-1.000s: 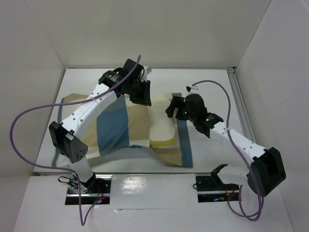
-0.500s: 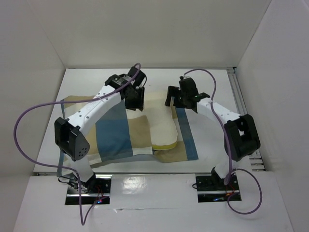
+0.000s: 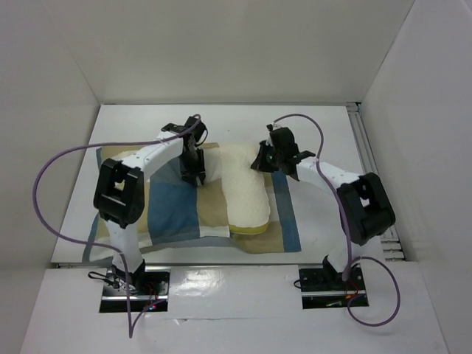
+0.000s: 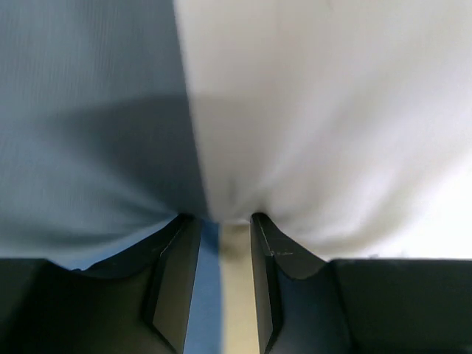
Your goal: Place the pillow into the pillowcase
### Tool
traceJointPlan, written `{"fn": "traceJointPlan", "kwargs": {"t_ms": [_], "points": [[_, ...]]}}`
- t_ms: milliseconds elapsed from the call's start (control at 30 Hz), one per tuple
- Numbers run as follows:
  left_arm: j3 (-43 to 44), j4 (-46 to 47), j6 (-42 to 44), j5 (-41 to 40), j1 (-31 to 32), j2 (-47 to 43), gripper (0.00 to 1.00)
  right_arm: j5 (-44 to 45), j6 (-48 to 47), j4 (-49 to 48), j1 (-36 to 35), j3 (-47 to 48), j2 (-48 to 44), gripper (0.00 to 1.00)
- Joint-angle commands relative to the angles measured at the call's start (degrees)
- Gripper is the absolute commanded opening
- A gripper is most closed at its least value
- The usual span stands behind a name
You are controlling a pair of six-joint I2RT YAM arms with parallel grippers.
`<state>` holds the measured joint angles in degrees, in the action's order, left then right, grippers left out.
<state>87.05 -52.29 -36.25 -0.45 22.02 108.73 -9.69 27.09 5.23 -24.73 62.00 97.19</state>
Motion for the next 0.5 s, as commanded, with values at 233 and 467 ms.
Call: {"fn": "traceJointPlan", "kwargs": {"t_ms": [233,467], "points": [[28.8,-3.1,4.5,1.3,0.5,14.8,0.43,-4.0,8.8,-3.1,-21.9,-12.6,-10.4,0.00],[30.6,-3.6,6.5,-4.6,1.2,4.8,0.49,5.3,-1.6,7.7,-26.7,-5.0,-18.1,0.81]]}}
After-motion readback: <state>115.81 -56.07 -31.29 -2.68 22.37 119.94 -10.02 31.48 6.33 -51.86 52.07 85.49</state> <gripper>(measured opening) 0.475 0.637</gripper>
